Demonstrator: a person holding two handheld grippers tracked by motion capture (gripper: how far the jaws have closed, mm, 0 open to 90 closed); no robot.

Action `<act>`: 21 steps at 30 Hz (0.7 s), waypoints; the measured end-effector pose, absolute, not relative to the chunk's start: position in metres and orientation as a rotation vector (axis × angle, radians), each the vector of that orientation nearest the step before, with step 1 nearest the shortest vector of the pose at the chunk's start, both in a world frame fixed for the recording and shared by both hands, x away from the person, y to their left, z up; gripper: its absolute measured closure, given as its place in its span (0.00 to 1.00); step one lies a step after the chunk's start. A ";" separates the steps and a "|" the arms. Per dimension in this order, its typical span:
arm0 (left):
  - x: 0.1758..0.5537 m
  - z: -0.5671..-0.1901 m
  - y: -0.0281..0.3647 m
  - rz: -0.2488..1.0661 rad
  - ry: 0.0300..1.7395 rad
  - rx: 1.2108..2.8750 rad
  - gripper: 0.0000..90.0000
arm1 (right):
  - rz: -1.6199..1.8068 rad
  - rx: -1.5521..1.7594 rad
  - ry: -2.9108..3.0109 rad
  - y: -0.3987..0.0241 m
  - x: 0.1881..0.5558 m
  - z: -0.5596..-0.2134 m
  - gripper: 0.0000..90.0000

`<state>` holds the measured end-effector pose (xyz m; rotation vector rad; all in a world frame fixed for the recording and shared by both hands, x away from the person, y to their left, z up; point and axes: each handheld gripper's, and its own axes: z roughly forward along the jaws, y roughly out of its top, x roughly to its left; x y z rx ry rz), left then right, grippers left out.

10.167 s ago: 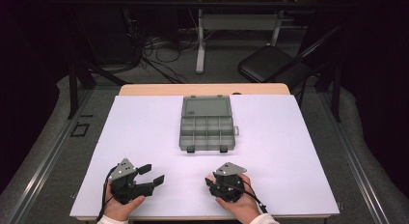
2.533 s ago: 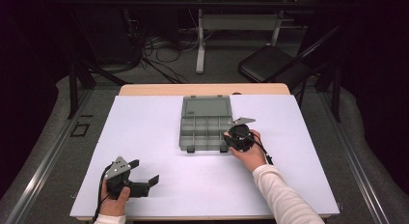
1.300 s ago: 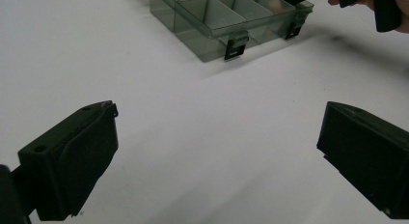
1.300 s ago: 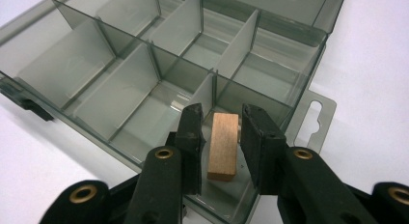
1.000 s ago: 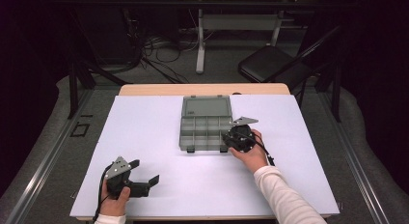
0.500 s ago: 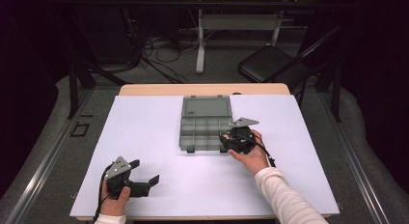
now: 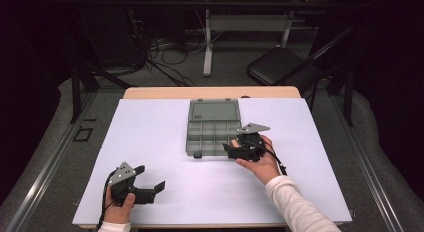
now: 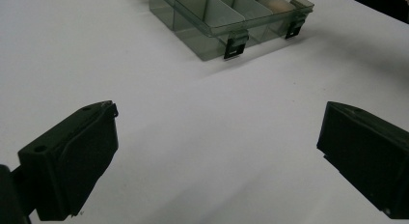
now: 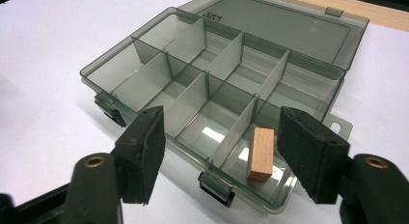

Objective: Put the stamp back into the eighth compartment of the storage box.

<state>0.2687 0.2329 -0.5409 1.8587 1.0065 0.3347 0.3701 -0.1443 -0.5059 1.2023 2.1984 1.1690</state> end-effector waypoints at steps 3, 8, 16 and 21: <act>0.269 -0.541 0.233 0.335 1.007 1.858 0.01 | 1.170 1.191 2.211 -0.144 0.368 -0.505 0.32; 0.269 -0.541 0.233 0.334 1.007 1.860 0.01 | 1.184 1.179 2.217 -0.145 0.365 -0.505 0.26; 0.269 -0.541 0.233 0.333 1.007 1.859 0.01 | 1.190 1.167 2.225 -0.145 0.358 -0.504 0.30; 0.269 -0.541 0.233 0.333 1.007 1.860 0.01 | 1.213 1.165 2.239 -0.144 0.351 -0.503 0.34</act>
